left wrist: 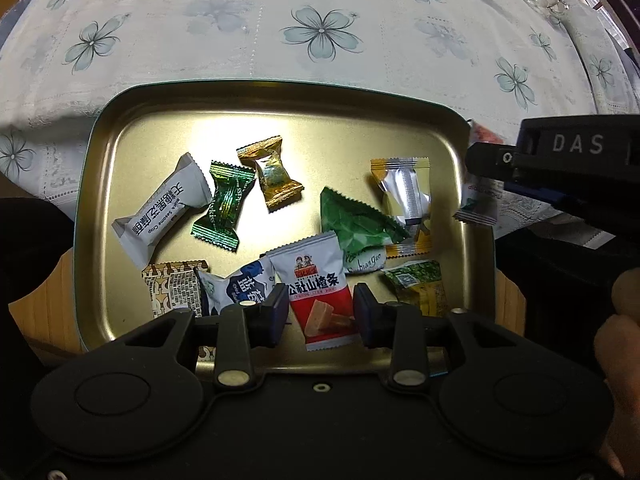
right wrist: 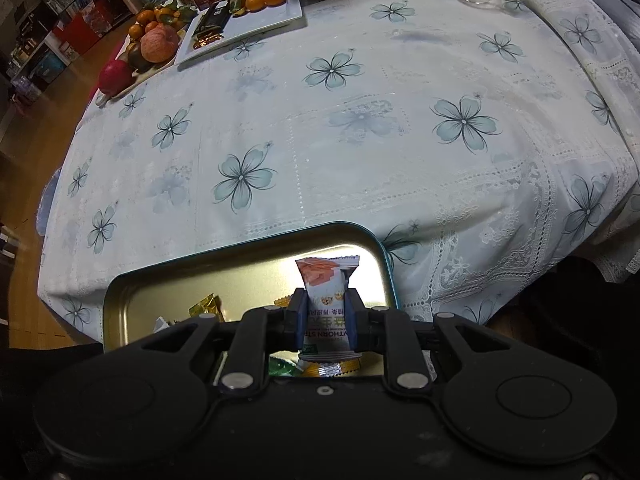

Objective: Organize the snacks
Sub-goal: 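Lower both packets into the gold tray and open both tools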

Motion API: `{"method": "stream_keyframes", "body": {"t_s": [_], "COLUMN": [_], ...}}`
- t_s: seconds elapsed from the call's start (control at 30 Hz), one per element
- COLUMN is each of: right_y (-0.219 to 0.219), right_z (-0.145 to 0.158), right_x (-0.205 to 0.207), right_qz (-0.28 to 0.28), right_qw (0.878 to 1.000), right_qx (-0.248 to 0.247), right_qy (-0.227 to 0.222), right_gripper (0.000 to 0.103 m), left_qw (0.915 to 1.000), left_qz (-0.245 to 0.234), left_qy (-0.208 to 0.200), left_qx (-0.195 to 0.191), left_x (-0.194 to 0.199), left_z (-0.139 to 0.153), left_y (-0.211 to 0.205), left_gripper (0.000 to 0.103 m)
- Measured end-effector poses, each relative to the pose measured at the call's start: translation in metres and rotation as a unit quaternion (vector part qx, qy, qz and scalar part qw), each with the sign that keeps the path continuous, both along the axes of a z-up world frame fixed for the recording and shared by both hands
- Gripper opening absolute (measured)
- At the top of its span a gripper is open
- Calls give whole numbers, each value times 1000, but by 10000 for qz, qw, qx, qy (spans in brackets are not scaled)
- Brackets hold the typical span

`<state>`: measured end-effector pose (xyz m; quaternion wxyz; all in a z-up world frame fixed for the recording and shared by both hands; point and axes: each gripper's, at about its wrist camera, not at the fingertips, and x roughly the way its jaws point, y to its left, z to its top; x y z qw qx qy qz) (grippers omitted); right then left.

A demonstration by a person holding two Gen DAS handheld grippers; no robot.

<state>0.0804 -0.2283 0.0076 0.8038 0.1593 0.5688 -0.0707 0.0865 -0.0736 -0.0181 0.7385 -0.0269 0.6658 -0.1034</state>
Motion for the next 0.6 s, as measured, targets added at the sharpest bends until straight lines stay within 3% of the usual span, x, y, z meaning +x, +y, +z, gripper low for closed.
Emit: {"method": "stream_keyframes", "body": {"t_s": [0.33,0.6], "right_y": [-2,4], "right_z": [0,9], "right_x": [3,-22], "right_qz": [-7,-61], "right_qw": [10000,9991], "right_qx": [-21,-222], "right_qy": [-5,-344], "right_gripper": [25,26], "left_qw": [9999,9959], "left_qz": [43,38], "left_qy": [-93,-727], "left_qx": [99,530], "left_x": [0,-14], "left_z": [2,19], "left_y": [4,10], "left_gripper": [44,44]}}
